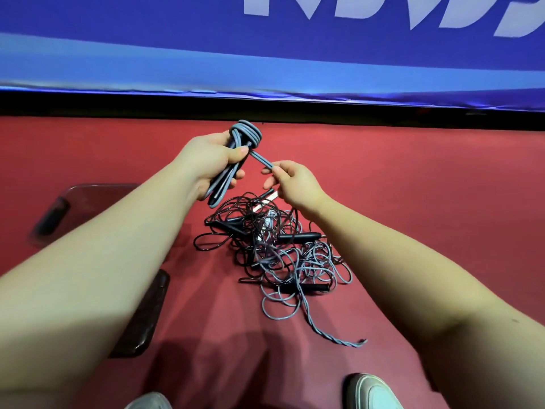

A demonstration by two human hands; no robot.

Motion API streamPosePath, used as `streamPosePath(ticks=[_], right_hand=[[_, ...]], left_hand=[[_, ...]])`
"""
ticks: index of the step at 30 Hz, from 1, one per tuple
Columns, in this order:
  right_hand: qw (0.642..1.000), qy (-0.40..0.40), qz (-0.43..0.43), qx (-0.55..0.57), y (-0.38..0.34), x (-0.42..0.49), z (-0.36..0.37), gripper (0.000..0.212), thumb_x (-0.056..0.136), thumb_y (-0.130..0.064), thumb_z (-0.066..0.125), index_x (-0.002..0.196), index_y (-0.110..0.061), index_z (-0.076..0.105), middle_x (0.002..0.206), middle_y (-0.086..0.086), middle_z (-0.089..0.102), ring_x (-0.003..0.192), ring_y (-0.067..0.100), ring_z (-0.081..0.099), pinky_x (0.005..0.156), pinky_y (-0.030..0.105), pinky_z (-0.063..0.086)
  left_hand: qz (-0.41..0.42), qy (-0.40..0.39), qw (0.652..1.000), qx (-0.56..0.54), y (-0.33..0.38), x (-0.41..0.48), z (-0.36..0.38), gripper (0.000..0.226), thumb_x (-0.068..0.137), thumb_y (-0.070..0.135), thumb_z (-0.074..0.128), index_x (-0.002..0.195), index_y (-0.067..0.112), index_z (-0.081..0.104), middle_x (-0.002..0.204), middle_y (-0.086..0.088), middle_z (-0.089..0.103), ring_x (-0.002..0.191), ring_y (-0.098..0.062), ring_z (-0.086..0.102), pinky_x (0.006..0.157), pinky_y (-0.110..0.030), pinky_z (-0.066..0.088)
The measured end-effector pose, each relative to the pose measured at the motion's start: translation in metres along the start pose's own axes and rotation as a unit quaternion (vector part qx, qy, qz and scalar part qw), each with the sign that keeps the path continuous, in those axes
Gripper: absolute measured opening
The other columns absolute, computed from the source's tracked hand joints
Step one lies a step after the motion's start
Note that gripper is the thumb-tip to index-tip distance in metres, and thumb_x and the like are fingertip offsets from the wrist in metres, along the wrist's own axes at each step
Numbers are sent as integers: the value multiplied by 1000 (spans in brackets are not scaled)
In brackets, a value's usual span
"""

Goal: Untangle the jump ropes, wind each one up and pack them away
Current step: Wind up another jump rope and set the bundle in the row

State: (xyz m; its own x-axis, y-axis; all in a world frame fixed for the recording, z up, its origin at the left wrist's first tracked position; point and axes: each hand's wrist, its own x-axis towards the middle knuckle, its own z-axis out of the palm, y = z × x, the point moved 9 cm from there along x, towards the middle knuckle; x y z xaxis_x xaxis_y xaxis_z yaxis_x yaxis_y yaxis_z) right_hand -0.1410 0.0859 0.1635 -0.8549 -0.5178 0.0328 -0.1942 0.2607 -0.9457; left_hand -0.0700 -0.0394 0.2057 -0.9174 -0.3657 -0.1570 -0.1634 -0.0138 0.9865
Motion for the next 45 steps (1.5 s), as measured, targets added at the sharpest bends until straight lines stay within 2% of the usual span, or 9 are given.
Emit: streamPosePath(ticks=[10, 17, 19, 23, 28, 31, 34, 38, 45], right_hand=[[998, -17, 35, -52, 27, -11, -9, 30, 101, -21, 37, 78, -20, 57, 60, -4, 43, 42, 5, 33, 40, 16, 28], [987, -10, 52, -153, 51, -24, -28, 34, 101, -23, 37, 105, 1, 60, 66, -4, 47, 57, 9, 43, 48, 14, 29], [988, -13, 44, -145, 41, -31, -30, 33, 100, -24, 38, 103, 0, 61, 71, -3, 51, 63, 6, 48, 50, 14, 32], [994, -44, -9, -104, 3, -41, -26, 26, 95, -25, 52, 89, -1, 59, 60, -8, 41, 44, -2, 33, 46, 12, 28], [989, -54, -70, -115, -36, -47, -28, 22, 92, -25, 58, 83, -6, 63, 64, -5, 46, 57, 4, 36, 57, 20, 30], [988, -68, -90, -110, -61, -51, -28, 9, 89, -21, 63, 83, -15, 61, 47, -15, 40, 45, 0, 32, 47, 13, 27], [983, -60, -106, -137, -78, -53, -32, 5, 89, -19, 63, 85, -16, 61, 41, -17, 40, 40, 0, 34, 44, 11, 27], [966, -9, -126, -226, -91, -46, -41, 9, 90, -26, 60, 82, -22, 60, 62, -17, 48, 58, -2, 45, 61, 19, 38], [944, 26, -85, -319, -85, -34, -63, 19, 90, -35, 58, 88, -17, 65, 87, 1, 64, 85, 20, 58, 78, 32, 46]], left_hand=[[-5, 3, 1000, -8, -5, -1, -3, 17, 92, 5, 57, 97, 19, 66, 73, -4, 54, 51, -15, 55, 43, -21, 45], [15, 66, 998, 14, -6, 11, -30, 28, 93, 8, 57, 119, 17, 61, 75, -2, 56, 55, -16, 55, 42, -20, 45], [22, 80, 995, 57, -12, 12, -38, 30, 92, 9, 58, 120, 19, 61, 78, 0, 57, 58, -15, 56, 41, -19, 45], [5, 95, 993, 70, -24, 17, -48, 24, 92, 10, 59, 114, 17, 60, 78, -2, 58, 58, -15, 57, 40, -17, 45], [-12, 81, 987, 135, -32, 22, -44, 18, 90, 13, 62, 108, 9, 62, 80, -5, 61, 60, -14, 59, 41, -20, 44], [5, 55, 979, 194, -28, 22, -33, 17, 90, 11, 62, 107, 8, 63, 77, -7, 60, 56, -13, 57, 39, -18, 43], [23, 9, 953, 301, -26, 17, -13, 13, 89, 12, 64, 102, 10, 64, 67, -5, 59, 44, -9, 53, 42, -22, 44], [75, -45, 890, 447, -19, 6, 17, 25, 86, 19, 68, 110, 12, 67, 65, -2, 58, 59, -22, 54, 67, -37, 50], [131, -153, 820, 536, -13, -17, 65, 24, 82, 25, 70, 105, 17, 69, 75, 6, 62, 74, -18, 57, 70, -30, 43]])
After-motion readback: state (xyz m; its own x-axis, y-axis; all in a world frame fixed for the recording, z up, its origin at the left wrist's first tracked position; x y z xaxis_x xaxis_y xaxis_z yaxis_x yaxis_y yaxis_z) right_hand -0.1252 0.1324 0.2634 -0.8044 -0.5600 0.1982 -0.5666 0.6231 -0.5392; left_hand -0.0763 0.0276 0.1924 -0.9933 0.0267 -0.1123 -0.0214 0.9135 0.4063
